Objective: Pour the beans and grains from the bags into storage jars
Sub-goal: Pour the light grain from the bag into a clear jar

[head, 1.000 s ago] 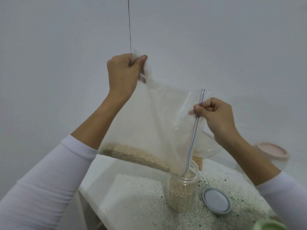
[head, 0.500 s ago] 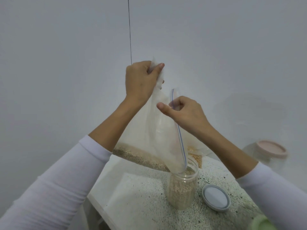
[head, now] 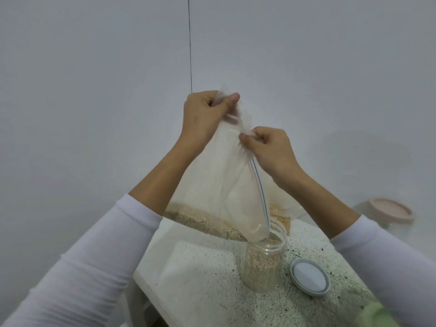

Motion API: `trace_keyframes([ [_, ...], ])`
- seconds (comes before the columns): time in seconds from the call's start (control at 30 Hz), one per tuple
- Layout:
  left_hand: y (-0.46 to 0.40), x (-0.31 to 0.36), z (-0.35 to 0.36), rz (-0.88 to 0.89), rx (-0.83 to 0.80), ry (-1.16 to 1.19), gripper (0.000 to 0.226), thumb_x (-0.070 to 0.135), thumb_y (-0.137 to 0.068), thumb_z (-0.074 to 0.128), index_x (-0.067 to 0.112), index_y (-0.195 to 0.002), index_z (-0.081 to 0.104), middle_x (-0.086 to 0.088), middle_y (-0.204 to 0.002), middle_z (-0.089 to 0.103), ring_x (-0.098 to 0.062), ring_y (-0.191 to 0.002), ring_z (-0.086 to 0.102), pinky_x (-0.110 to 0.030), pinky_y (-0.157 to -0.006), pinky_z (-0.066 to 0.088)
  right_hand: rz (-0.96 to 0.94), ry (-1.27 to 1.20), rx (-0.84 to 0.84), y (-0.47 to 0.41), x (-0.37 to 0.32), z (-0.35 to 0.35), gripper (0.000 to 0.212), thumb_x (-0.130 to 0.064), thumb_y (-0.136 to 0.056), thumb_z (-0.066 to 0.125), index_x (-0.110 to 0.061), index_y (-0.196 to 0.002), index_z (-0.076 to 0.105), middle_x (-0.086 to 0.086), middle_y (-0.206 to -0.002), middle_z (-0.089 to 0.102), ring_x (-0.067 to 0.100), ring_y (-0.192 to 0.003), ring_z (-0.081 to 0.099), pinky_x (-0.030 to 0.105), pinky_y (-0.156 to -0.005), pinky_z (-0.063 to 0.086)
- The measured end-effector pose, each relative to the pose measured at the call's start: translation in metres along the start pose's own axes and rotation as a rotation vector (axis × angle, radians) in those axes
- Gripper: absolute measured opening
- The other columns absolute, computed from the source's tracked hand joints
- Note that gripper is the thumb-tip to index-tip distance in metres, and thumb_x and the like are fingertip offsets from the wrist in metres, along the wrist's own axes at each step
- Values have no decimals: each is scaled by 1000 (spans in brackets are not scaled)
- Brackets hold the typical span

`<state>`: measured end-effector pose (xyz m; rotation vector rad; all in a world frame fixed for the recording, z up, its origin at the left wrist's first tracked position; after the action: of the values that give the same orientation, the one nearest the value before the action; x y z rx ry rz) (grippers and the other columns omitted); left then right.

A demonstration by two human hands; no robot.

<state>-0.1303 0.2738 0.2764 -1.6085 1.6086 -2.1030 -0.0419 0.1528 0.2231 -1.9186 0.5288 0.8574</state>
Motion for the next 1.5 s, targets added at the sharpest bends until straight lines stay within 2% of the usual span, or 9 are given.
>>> trace_keyframes([
  [0.13, 10, -5, -12, -31, -31, 8, 35, 30, -80, 75, -4, -78, 69, -16, -72, 65, -18, -68, 61, -34, -66, 44, -11, -73, -28, -2, 5, 9, 36, -21, -84, 65, 10, -69, 56, 12, -65, 49, 20, -64, 44, 32, -64, 32],
  [0.27, 22, -20, -26, -79, -136, 27, 20, 27, -78, 75, 14, -91, 70, 5, -80, 70, -10, -77, 66, -25, -70, 53, -16, -91, -49, -2, 6, 16, 33, -17, -86, 65, 9, -68, 56, 12, -66, 51, 20, -66, 44, 32, -65, 32],
  [0.43, 48, -67, -58, -201, -144, 35, 34, 36, -75, 68, 21, -106, 66, 8, -89, 73, -6, -89, 67, -22, -81, 53, -14, -126, -55, -3, 8, 19, 31, -16, -87, 64, 11, -74, 59, 15, -70, 54, 19, -68, 47, 30, -67, 34],
  [0.67, 118, -164, -89, -439, -8, 146, 64, 66, -72, 66, 18, -114, 66, -2, -116, 68, -21, -111, 63, -42, -96, 51, -9, -143, -53, -3, 7, 21, 25, -13, -87, 64, 9, -77, 64, 13, -74, 59, 18, -71, 52, 30, -69, 38],
  [0.93, 159, -217, -71, -602, 179, 687, 107, 72, -43, 80, 12, -128, 53, -10, -123, 62, -22, -107, 64, -34, -81, 57, 17, -163, -22, -2, 13, 21, 30, -14, -88, 64, 15, -79, 60, 14, -73, 53, 18, -70, 46, 28, -68, 33],
  [1.07, 180, -221, -34, -641, 232, 1063, 113, 60, -39, 88, 9, -133, 50, -11, -123, 64, -27, -110, 63, -45, -94, 51, 30, -172, -4, 0, 14, 19, 29, -13, -88, 63, 15, -80, 61, 14, -72, 53, 18, -69, 46, 27, -66, 35],
  [1.3, 183, -219, -7, -665, 369, 1172, 98, 44, -29, 96, 12, -115, 62, -4, -108, 71, -18, -94, 70, -37, -78, 59, 86, -205, 22, 0, 24, 16, 27, -14, -87, 65, 5, -70, 61, 14, -72, 56, 17, -67, 49, 22, -63, 38],
  [1.43, 176, -216, -8, -701, 426, 1121, 20, 30, -69, 79, 15, -83, 77, -4, -101, 71, -18, -96, 66, -38, -102, 44, 85, -207, 24, -1, 22, 10, 23, -15, -86, 67, 2, -72, 62, 11, -69, 56, 15, -64, 50, 21, -61, 40],
  [1.5, 174, -217, -7, -735, 475, 1142, 19, 20, -85, 65, 16, -70, 77, -2, -90, 72, -16, -91, 65, -36, -100, 45, 90, -212, 29, -1, 22, 2, 22, -15, -84, 71, -3, -68, 61, 6, -66, 59, 10, -59, 54, 17, -61, 44],
])
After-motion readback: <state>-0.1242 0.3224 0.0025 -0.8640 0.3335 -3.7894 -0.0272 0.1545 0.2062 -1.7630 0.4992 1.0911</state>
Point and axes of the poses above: each hand's wrist, its own y-axis away from the middle knuckle, its own z-axis out of the palm, x = y × z, the point moved 10 cm from there along -y, towards the middle knuckle
